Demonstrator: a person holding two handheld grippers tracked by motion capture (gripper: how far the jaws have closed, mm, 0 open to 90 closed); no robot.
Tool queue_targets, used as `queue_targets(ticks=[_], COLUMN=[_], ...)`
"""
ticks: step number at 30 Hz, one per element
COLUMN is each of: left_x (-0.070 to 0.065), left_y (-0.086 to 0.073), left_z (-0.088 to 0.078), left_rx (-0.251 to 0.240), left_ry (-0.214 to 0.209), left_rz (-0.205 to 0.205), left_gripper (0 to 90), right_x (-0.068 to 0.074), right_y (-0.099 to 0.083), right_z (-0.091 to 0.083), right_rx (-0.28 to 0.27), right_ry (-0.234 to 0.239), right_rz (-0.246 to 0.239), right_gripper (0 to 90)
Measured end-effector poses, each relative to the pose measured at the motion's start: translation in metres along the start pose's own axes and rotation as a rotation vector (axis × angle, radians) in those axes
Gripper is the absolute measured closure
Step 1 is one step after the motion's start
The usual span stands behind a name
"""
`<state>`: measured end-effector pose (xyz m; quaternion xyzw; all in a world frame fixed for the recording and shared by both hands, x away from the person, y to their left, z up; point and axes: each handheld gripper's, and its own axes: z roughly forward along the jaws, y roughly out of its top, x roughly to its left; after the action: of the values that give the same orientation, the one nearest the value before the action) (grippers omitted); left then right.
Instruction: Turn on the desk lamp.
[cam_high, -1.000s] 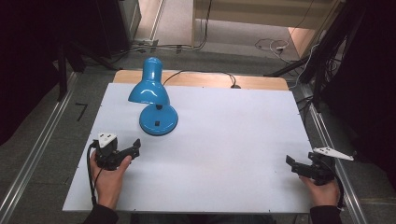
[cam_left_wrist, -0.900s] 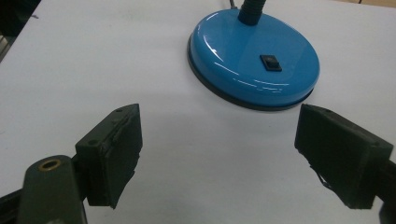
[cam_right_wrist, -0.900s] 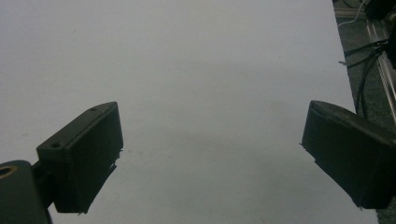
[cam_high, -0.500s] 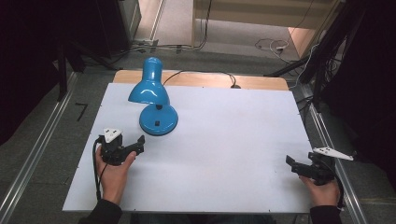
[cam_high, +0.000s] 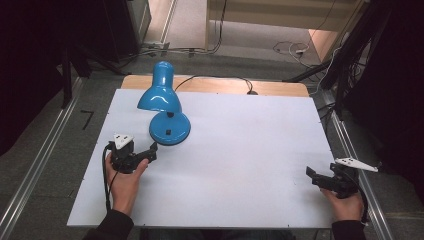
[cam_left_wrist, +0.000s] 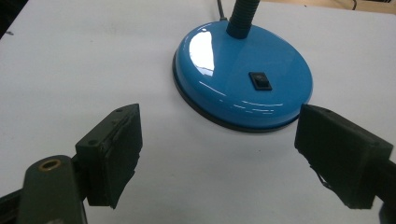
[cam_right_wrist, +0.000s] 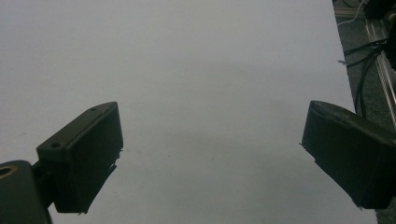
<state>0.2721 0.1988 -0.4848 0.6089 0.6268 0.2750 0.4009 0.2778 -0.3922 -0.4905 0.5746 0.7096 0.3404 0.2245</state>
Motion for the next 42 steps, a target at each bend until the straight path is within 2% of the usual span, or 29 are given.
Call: queue_targets(ticks=[8,42], left_x=[-0.003,-0.01], left_y=[0.004,0.015], left_z=[0.006,0.02], left_rx=[0.0,-0.023], left_ry=[-0.004,-0.006], left_rz=[0.009,-0.002], left_gripper=[15.5,19.2], right_x=[0.0,0.001], right_y=[0.0,0.0], right_z=[0.0,0.001], right_rx=[0.0,0.003], right_ry=[0.001,0.001], right_rz=[0.0,0.002], right_gripper=[3.7,3.7])
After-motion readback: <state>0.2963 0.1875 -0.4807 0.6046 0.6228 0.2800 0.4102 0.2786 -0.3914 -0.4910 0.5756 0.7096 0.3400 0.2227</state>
